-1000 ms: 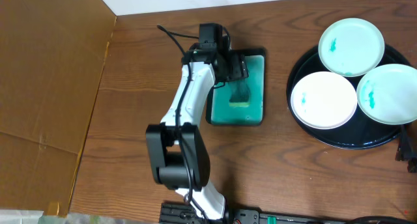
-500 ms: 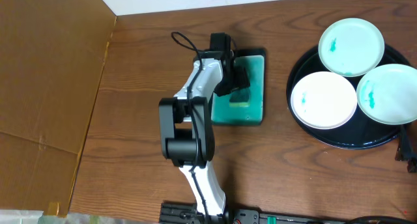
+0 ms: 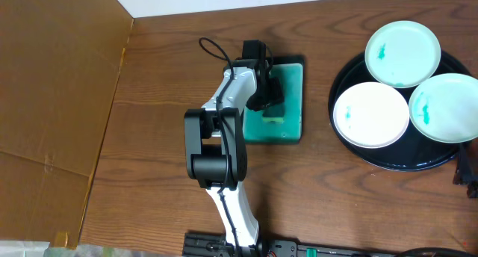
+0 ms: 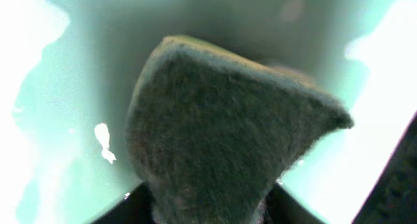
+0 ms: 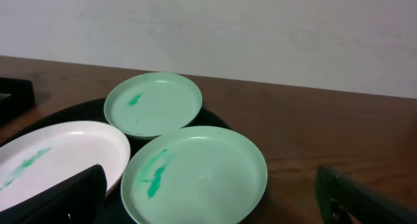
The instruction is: Clean dirty plates on tray and stack at the side
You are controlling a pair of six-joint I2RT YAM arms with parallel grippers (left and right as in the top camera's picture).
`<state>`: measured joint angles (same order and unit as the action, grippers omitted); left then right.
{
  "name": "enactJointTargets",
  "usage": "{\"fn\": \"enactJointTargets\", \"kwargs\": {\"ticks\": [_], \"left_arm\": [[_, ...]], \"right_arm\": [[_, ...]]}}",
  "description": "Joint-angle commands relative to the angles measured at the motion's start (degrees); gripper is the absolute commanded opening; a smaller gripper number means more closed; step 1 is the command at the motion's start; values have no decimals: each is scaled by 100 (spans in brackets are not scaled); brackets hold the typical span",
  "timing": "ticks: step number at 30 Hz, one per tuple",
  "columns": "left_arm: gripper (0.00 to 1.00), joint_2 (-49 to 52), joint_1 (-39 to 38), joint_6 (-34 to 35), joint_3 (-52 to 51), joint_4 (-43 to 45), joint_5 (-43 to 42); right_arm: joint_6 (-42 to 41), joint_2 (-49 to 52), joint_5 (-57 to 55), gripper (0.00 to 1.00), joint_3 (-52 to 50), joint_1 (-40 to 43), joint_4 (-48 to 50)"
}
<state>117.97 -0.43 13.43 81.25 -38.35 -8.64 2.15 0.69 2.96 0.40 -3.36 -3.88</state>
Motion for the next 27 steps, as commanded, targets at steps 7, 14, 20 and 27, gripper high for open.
{"fn": "enactJointTargets", "kwargs": {"ticks": [7, 14, 20, 27], "left_arm": [[7, -24, 13, 42, 87, 24, 76], [7, -807, 13, 42, 164, -125, 33], [7, -1939, 13, 44, 164, -192, 33], [7, -2450, 13, 195, 92, -188, 37]], "right_arm": [[50, -31, -11, 99, -9, -35, -22], [50, -31, -11, 99, -9, -35, -22], [50, -31, -11, 99, -9, -35, -24], [50, -31, -11, 99, -9, -35, -22]]}}
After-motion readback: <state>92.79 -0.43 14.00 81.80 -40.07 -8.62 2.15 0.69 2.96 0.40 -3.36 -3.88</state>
